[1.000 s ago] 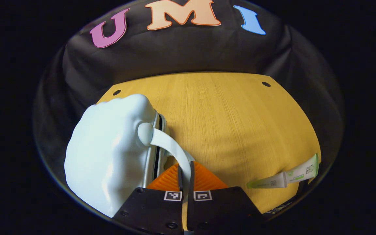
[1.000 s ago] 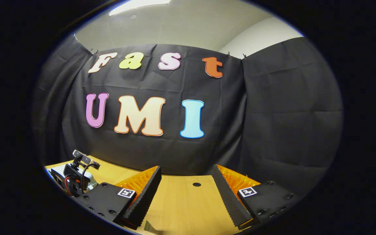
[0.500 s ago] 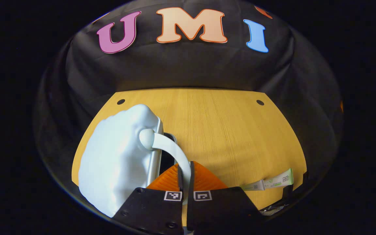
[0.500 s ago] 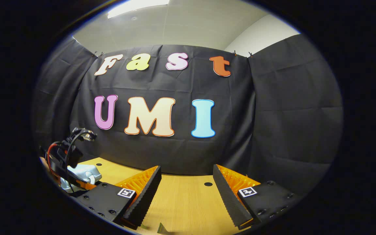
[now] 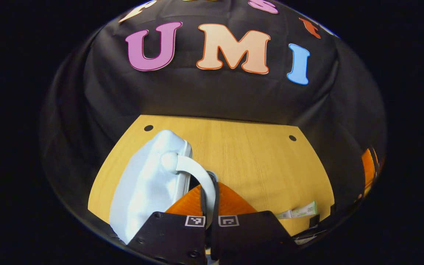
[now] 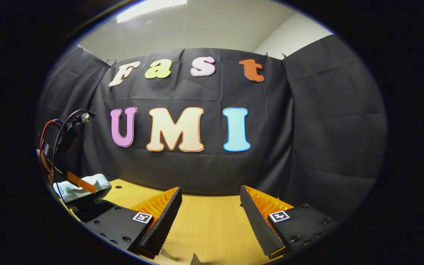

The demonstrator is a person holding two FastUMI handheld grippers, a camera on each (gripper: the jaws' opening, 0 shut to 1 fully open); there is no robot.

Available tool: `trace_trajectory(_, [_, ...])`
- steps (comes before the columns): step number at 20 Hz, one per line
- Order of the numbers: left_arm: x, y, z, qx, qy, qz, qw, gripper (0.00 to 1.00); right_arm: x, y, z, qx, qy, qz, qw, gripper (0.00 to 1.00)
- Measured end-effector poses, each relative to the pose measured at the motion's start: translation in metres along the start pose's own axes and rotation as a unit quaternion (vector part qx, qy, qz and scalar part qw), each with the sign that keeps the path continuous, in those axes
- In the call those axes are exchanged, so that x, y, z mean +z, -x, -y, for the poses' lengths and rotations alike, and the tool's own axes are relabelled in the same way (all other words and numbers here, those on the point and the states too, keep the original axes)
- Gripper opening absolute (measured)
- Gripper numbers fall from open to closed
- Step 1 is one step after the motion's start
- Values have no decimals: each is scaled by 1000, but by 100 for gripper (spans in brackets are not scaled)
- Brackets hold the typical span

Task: First open the suitcase, pack the skin care products into it, and then close the suitcase.

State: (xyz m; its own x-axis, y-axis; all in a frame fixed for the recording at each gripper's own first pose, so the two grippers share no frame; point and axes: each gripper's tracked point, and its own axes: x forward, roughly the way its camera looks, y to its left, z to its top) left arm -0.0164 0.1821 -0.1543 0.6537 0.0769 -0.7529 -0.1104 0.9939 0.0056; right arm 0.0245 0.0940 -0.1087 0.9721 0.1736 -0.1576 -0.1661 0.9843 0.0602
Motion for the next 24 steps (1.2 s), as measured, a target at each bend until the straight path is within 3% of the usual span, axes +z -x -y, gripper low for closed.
trace_trajectory(6, [25,21,-50,1,3,32,999,0,5,-6,-23,-2,3,6,1000,100])
trace_trajectory(14, [52,40,-138,27,-7,75,997,0,2,-1,-89,2,0,13,1000,99])
trace_trajectory(24, [52,42,-242,56,22,92,994,0,10,6,-138,-10,3,27,1000,98])
